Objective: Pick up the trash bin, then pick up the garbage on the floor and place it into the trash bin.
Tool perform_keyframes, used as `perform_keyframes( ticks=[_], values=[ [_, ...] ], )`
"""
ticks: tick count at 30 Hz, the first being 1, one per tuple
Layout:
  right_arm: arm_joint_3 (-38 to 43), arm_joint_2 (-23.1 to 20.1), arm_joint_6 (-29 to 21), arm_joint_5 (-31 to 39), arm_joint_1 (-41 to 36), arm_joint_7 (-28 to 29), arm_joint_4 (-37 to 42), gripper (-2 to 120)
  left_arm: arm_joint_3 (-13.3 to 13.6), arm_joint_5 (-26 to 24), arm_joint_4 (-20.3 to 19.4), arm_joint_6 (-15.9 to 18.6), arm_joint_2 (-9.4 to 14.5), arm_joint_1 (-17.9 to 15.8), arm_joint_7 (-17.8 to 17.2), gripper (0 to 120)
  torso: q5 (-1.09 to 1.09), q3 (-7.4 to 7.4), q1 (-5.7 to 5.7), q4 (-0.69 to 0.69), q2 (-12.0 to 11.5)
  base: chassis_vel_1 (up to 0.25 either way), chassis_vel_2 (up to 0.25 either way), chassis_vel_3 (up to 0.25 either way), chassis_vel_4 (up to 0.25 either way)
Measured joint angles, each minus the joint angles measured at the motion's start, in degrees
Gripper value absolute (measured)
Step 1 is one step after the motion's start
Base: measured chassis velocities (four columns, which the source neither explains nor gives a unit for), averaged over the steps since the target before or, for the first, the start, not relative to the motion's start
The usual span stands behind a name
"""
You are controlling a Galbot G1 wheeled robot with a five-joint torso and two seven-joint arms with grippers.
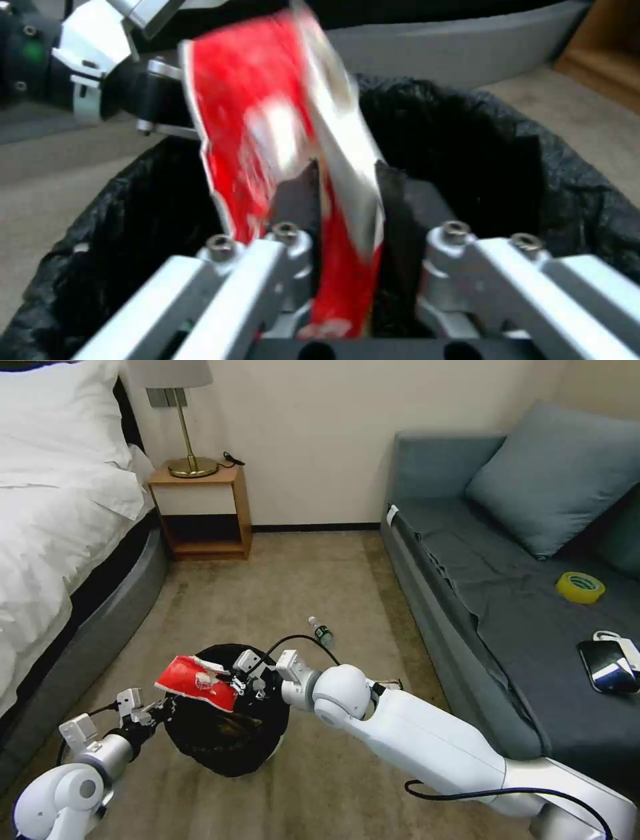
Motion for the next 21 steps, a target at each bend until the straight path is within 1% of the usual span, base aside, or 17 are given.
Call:
perform_keyframes(
  ticks=[2,3,7,8,10,12,13,15,16,18,19,20,21],
  values=[
    [-0.59,0.71,0.11,1.60,0.38,2.00,0.13,33,0.03,-0.19,1.05,-0.14,0.75,-0.43,0.15,4,0.00,0.00,0.00,0.00,0.00,0.000,0.000,0.000,0.000],
    [-0.59,0.71,0.11,1.60,0.38,2.00,0.13,33,0.03,-0.19,1.05,-0.14,0.75,-0.43,0.15,4,0.00,0.00,0.00,0.00,0.00,0.000,0.000,0.000,0.000],
    [-0.05,1.69,1.14,3.18,1.62,3.85,0.14,50,0.26,-0.09,2.38,-0.13,1.08,-1.64,-0.06,4,0.00,0.00,0.00,0.01,0.00,0.000,0.000,0.000,0.000],
    [-0.05,1.69,1.14,3.18,1.62,3.85,0.14,50,0.26,-0.09,2.38,-0.13,1.08,-1.64,-0.06,4,0.00,0.00,0.00,0.01,0.00,0.000,0.000,0.000,0.000],
    [1.52,1.41,2.18,2.30,1.27,4.54,1.06,60,0.09,0.67,2.22,-0.20,0.21,-1.71,-0.11,4,0.00,0.00,0.00,0.00,0.00,0.000,0.000,0.000,0.000],
    [3.83,0.36,3.17,0.81,-0.43,7.19,3.00,71,-0.56,1.10,0.35,-0.20,-1.12,-0.70,-0.47,4,0.01,0.00,0.00,0.01,0.00,0.000,0.000,0.000,0.000],
    [3.83,0.36,3.17,0.81,-0.43,7.19,3.00,71,-0.56,1.10,0.35,-0.20,-1.12,-0.70,-0.47,4,0.01,0.00,0.00,0.01,0.00,0.000,0.000,0.000,0.000],
    [7.05,-1.08,3.39,-0.91,-2.84,8.73,5.05,77,-0.89,1.47,-1.09,-0.21,-2.00,0.20,-0.61,4,0.02,0.00,0.00,0.02,0.00,0.000,0.000,0.000,0.000],
    [9.91,-2.31,3.47,-2.46,-4.71,9.21,6.25,82,-0.97,1.97,-1.79,-0.22,-2.53,0.56,-0.65,4,0.02,0.00,0.00,0.02,0.00,0.000,0.000,0.000,0.000],
    [10.87,-2.76,3.56,-2.98,-5.37,9.27,6.57,84,-0.97,2.19,-1.93,-0.23,-2.70,0.58,-0.66,4,0.02,0.00,0.00,0.01,0.00,0.000,0.000,0.000,0.000],
    [15.00,-4.38,4.07,-4.96,-8.07,9.34,7.51,92,-0.95,3.28,-2.16,-0.39,-3.31,0.41,-0.81,4,0.02,0.00,0.00,-0.04,0.00,0.000,0.000,0.000,0.000],
    [18.05,-5.40,4.55,-6.22,-10.06,8.79,8.31,96,-0.82,3.96,-2.25,-0.47,-3.78,0.08,-1.04,4,0.03,0.00,0.00,0.00,0.00,0.000,0.000,0.000,0.000],
    [20.09,-6.21,4.99,-7.03,-11.51,8.36,8.93,97,-0.77,4.27,-2.32,-0.53,-4.01,-0.02,-1.18,4,0.03,0.00,0.00,0.00,0.01,0.000,0.000,0.000,0.000]
  ],
)
